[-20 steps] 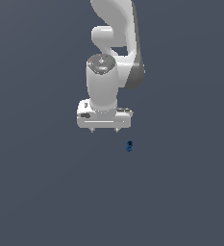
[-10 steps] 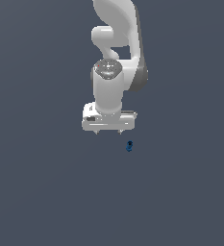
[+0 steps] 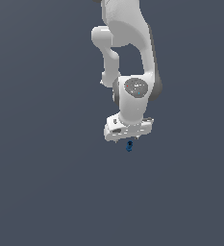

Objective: Pick up the object and move it to a goal position.

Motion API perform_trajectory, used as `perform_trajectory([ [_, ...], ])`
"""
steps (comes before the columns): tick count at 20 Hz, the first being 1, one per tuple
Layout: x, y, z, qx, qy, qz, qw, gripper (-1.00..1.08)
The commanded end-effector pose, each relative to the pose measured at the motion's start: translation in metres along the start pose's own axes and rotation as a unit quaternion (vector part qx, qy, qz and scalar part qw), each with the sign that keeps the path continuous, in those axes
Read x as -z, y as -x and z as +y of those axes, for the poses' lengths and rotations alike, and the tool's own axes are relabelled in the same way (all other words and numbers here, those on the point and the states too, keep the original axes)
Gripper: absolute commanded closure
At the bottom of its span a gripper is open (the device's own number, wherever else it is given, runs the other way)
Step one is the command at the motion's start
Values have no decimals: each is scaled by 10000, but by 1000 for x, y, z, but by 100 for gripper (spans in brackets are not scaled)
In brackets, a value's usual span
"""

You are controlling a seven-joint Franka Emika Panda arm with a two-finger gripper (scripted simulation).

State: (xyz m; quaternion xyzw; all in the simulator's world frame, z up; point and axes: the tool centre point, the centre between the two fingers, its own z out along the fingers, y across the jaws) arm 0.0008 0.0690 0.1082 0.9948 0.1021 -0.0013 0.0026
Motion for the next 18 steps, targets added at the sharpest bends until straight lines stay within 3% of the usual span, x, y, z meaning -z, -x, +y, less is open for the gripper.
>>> perform_trajectory([
  [1, -10, -2, -14, 145, -14, 13, 9999, -92],
  [10, -20, -2, -21, 209, -24, 8, 9998, -92],
  [18, -58, -1, -23, 225, -25, 15, 9997, -92],
])
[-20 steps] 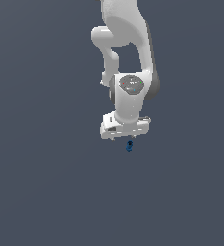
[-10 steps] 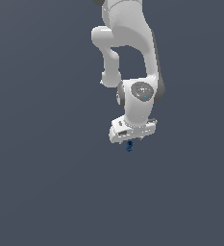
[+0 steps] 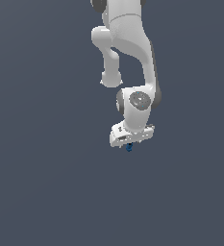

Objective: Pick up the object and move it to a goal position.

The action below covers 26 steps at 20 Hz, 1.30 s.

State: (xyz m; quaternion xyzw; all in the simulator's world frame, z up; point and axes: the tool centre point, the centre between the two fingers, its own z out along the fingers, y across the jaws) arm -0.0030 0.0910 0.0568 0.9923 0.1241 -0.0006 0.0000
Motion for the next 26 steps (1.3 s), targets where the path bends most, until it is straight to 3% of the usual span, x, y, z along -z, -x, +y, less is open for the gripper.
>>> perform_trajectory([
  [1, -10, 0, 0, 4, 0, 5, 10000, -92],
  [5, -14, -1, 0, 4, 0, 5, 10000, -92],
  [6, -14, -1, 0, 4, 0, 5, 10000, 108],
  [19, -12, -3, -1, 6, 1, 8, 10000, 108],
  [26, 9, -16, -2, 6, 1, 8, 10000, 108],
])
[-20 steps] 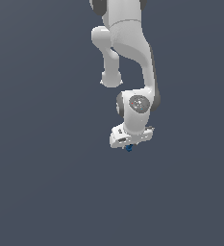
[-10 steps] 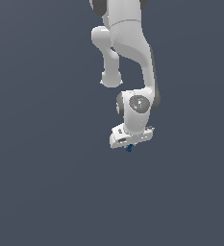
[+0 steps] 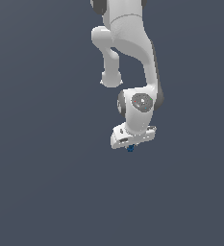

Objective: Pick up the object and move it to a goal position.

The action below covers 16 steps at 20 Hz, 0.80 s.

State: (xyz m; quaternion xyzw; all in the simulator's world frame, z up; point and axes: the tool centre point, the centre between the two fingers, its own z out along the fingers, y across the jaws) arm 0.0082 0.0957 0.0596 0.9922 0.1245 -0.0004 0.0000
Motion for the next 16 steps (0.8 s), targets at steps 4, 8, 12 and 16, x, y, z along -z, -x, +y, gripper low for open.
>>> perform_trajectory([
  [4, 28, -18, -2, 1, -3, 5, 10000, 108],
  [8, 54, -35, -5, 1, -3, 5, 10000, 108],
  [12, 83, -54, -7, 1, -3, 5, 10000, 108],
  [16, 110, -73, -9, 1, -3, 5, 10000, 108],
])
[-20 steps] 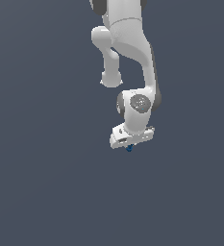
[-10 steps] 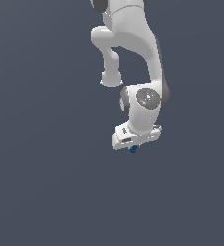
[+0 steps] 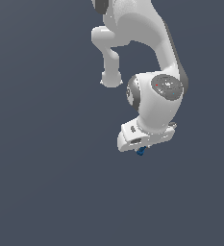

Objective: Pick up the object and move it to a goal position.

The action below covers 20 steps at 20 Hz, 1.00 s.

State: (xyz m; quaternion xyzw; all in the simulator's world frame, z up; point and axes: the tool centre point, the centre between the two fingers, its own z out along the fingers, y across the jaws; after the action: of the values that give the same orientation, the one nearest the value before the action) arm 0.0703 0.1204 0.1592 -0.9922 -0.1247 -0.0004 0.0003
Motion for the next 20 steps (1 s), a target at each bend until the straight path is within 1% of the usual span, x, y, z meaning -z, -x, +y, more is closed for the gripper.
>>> perform_trajectory([
  [1, 16, -11, -1, -1, 0, -3, 10000, 108],
  [10, 58, -41, -5, -1, 0, -3, 10000, 108],
  [20, 76, -55, -6, -2, 2, -5, 10000, 108],
])
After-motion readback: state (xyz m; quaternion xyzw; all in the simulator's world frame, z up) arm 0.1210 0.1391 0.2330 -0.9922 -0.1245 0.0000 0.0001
